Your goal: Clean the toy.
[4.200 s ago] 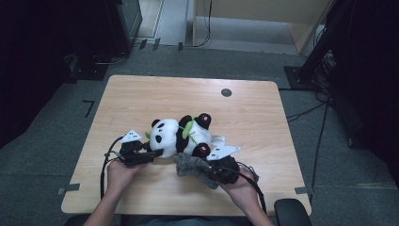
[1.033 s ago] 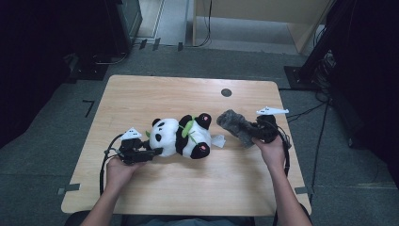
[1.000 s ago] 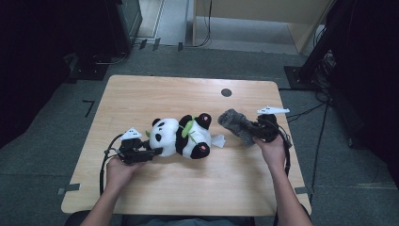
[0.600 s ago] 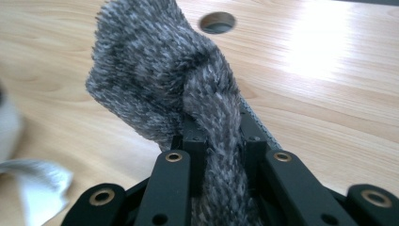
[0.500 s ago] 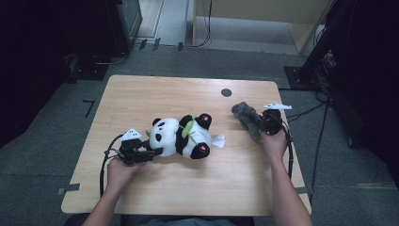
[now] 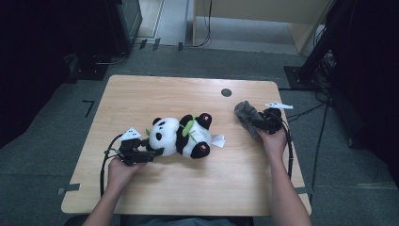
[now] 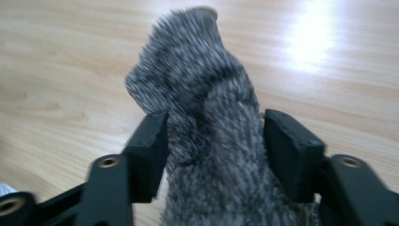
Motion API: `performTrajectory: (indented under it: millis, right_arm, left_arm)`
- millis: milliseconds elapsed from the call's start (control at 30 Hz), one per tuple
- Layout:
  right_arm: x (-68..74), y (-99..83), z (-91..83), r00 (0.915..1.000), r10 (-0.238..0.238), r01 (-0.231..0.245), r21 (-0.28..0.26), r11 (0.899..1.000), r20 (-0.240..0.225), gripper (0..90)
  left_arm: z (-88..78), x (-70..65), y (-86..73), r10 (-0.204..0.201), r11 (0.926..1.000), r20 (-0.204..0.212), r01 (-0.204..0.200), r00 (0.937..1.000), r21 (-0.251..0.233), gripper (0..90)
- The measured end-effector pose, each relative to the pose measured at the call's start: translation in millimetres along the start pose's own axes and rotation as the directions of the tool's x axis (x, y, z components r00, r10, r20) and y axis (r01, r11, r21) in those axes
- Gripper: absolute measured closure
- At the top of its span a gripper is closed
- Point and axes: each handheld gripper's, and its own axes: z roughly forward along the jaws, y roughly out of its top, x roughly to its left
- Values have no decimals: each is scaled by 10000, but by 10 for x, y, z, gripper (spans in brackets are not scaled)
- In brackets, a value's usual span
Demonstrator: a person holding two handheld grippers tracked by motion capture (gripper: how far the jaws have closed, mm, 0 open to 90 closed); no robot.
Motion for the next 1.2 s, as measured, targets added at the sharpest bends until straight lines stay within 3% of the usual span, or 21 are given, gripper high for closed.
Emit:
performTrajectory:
  millis: [167, 233, 533, 633, 933, 1100, 1200]
  right_arm:
    - [67, 60, -98, 10000, 19, -22, -505, 9987, -63, 352]
    - [113, 70, -119, 9999, -145, 146, -489, 9987, 13, 316]
    - [317, 68, -215, 9973, -445, 423, -392, 9983, -580, 286]
    - [404, 64, -276, 9933, -294, 242, -469, 9986, -1119, 287]
    - [672, 48, -359, 9862, -885, 830, -444, 9956, -1400, 283]
    - [796, 8, -414, 9821, -906, 832, -515, 9952, -1651, 283]
    - [904, -10, -472, 9745, -1056, 947, -640, 9934, -1981, 283]
  left_arm:
    - [-5, 17, 0, -121, 9999, 197, 122, 9997, -68, 225]
    - [-8, 17, 2, -125, 9999, 213, 128, 9997, -110, 214]
    - [-5, 28, 29, -160, 9998, 448, 166, 9989, -124, 156]
    - [-3, 15, 41, -29, 9998, 459, 38, 9989, -200, 133]
    - [13, 19, 54, 158, 9996, 317, -151, 9994, -246, 133]
    - [20, 2, 60, 288, 9993, 188, -284, 9994, -246, 133]
    - [25, -5, 60, 383, 9991, 96, -381, 9992, -207, 134]
